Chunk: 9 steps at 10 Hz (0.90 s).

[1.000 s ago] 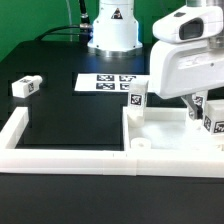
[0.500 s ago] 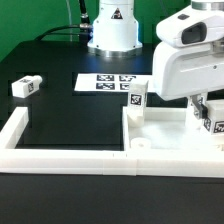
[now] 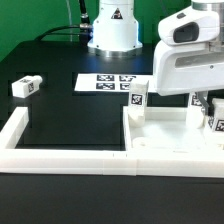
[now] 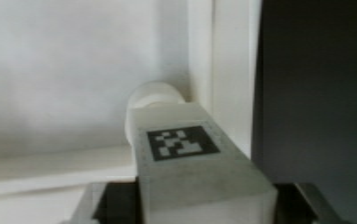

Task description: Assemble square table

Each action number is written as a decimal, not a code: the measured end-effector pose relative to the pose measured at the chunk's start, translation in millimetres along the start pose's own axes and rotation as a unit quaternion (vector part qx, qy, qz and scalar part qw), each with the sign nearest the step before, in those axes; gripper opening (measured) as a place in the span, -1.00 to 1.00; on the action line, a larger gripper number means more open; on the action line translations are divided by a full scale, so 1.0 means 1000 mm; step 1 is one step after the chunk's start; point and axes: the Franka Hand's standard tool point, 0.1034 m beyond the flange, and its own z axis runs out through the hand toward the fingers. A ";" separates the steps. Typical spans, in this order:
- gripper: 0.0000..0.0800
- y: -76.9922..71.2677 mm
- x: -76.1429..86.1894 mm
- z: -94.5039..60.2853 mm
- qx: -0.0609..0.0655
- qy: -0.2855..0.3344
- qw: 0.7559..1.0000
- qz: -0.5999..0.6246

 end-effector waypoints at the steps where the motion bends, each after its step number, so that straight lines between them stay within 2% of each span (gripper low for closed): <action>1: -0.22 0.005 0.004 0.001 0.003 0.024 0.998 0.057; 2: -0.22 0.011 0.006 0.002 0.011 0.045 0.992 0.119; 4: -0.25 0.012 0.003 0.003 0.021 0.061 0.959 0.275; 6: -0.25 0.010 -0.002 0.004 0.048 0.065 0.887 0.454; 7: -0.25 0.009 -0.002 0.005 0.059 0.060 0.864 0.496; 8: -0.25 0.007 -0.003 0.006 0.073 0.051 0.815 0.573; 9: -0.25 0.003 -0.004 0.007 0.085 0.051 0.788 0.607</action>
Offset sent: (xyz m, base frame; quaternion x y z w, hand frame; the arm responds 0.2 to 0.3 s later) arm -0.0085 -0.0045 -0.0089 -0.0084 0.0616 0.3472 0.9357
